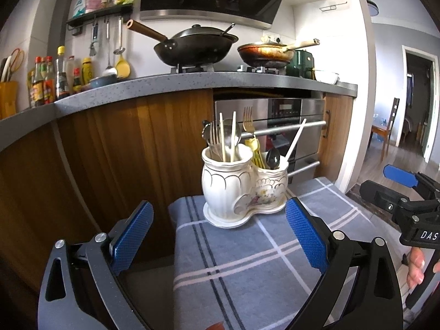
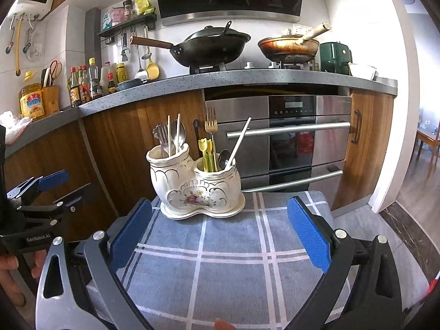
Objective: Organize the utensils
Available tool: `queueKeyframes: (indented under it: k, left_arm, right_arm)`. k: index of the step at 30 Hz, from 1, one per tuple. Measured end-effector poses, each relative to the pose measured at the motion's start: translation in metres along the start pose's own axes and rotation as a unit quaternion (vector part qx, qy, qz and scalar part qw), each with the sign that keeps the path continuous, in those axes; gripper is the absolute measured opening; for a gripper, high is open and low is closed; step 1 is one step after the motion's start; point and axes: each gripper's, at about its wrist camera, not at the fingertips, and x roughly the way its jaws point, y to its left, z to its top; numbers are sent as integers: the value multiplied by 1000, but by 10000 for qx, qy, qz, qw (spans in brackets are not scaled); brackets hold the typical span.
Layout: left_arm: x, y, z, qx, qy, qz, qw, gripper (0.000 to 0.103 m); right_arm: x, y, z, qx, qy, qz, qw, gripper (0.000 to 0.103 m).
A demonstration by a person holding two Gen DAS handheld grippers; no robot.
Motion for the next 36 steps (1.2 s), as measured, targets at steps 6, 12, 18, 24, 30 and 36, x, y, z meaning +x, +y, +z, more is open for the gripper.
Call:
queueKeyframes:
  k: [6,12,18,24,30,36]
  left_arm:
    - [-2,-2,1,-18,-17,-61,10000,96]
    - [-3,-2,1,-43,-23,-78,10000,96]
    - [-2,-1,1,-68,-11,-71,10000,96]
    - [-2,0,0,-109,9,-85,9999,96]
    - [-1,-1,-2,-95,28,-90,9999,96]
    - [-1,-1,-2,-101,33,-94,9999,96]
  right_arm:
    - [-7,-1,-3,-13,-46,-16,10000,97]
    - [-9,-1,-3,-18,-48,-26,10000,97]
    - [-11,-2,-3,-17,-40,-25,10000,97]
    - [-12,-2,-3,-16,-29,-26,10000,97]
    - [-14,-1,-4,-17,-17,-19,10000,97]
    - [-12,-1,-3,-10,-13,-21,10000,97]
